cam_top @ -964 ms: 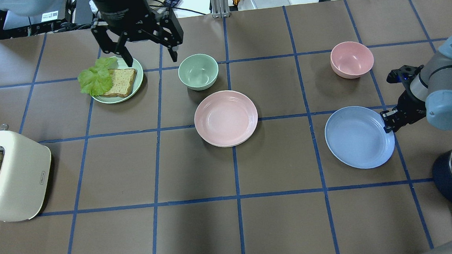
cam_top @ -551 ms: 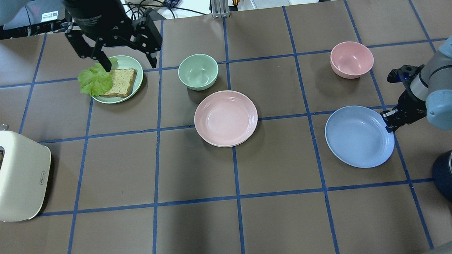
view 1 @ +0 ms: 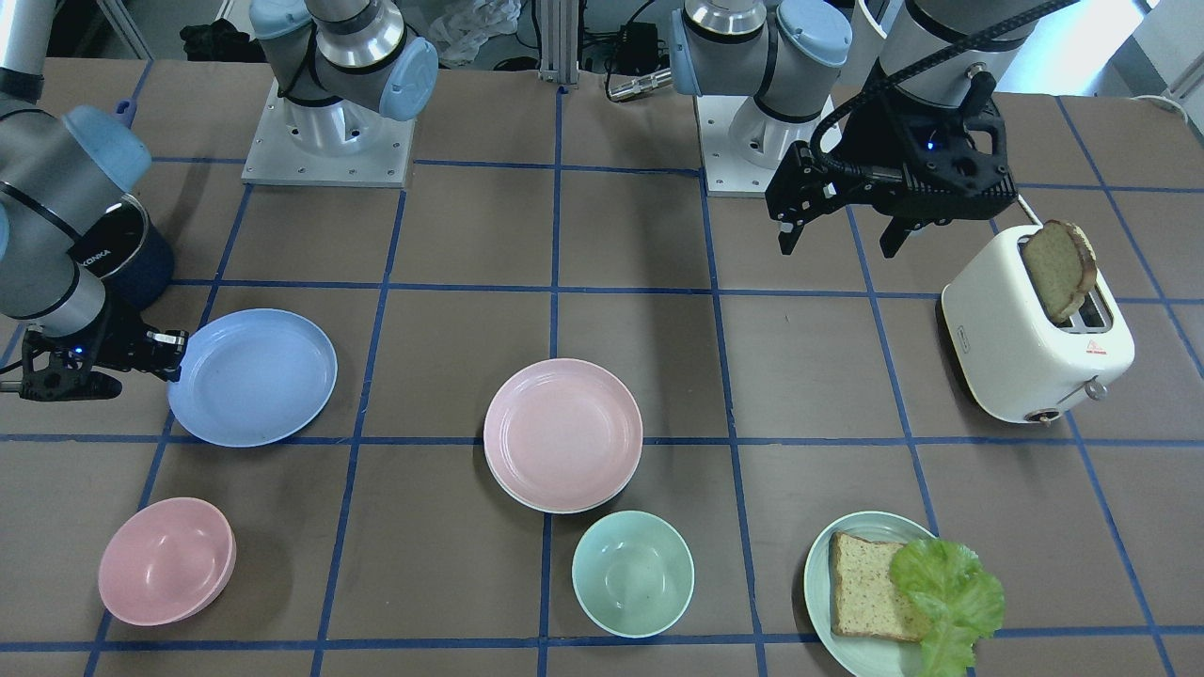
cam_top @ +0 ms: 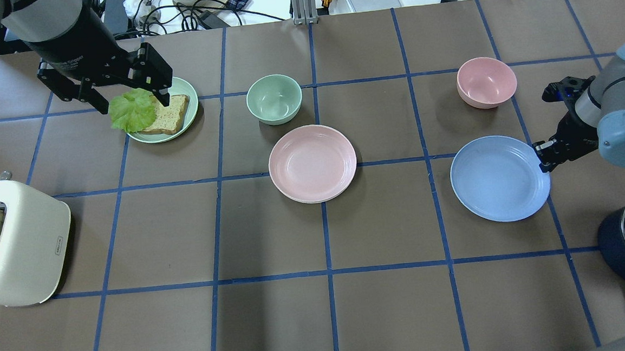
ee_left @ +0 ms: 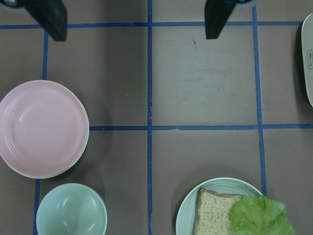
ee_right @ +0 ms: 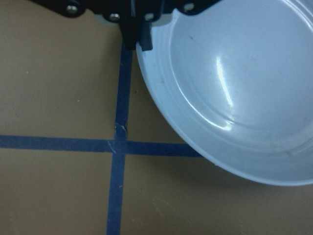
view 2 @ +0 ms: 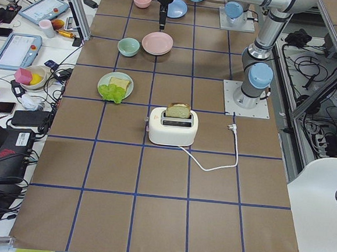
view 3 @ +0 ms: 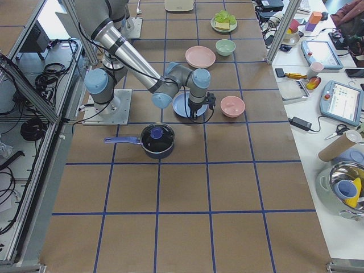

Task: Stack three plates with pink and blue
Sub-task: 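Slide the blue plate with the right gripper onto the pink plate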

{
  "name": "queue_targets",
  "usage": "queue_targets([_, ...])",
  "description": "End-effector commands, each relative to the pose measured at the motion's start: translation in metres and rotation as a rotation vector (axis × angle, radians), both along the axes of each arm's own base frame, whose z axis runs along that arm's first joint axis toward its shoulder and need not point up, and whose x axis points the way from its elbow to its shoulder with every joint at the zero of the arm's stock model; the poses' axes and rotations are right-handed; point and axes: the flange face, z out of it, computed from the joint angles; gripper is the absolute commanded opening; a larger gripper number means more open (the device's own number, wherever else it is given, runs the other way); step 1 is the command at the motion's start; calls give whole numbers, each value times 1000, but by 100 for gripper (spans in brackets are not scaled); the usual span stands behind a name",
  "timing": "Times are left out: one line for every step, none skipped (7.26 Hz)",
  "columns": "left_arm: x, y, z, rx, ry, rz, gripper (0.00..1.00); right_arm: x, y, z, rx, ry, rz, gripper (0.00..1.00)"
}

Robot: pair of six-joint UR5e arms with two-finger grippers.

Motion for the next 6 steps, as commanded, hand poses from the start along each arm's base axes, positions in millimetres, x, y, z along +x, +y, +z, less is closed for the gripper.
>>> queue_targets([0,0,0,-8,6,1,100,11,2,15,-24,-71,-13,0])
queue_targets([0,0,0,-10,7,2,100,18,6,28,-31,-76,-7,0])
queue_targets([0,0,0,-10,7,2,100,23,9,30,-24,-129,-13,0])
queue_targets([0,0,2,-11,7,2,100,30,13,42,-28,-161,-17,0])
queue_targets([0,0,2,-13,6,2,100,36,13,43,-31,-206,-29,0])
queue_targets([0,0,2,-11,7,2,100,42,6,53,-35,-204,-21,0])
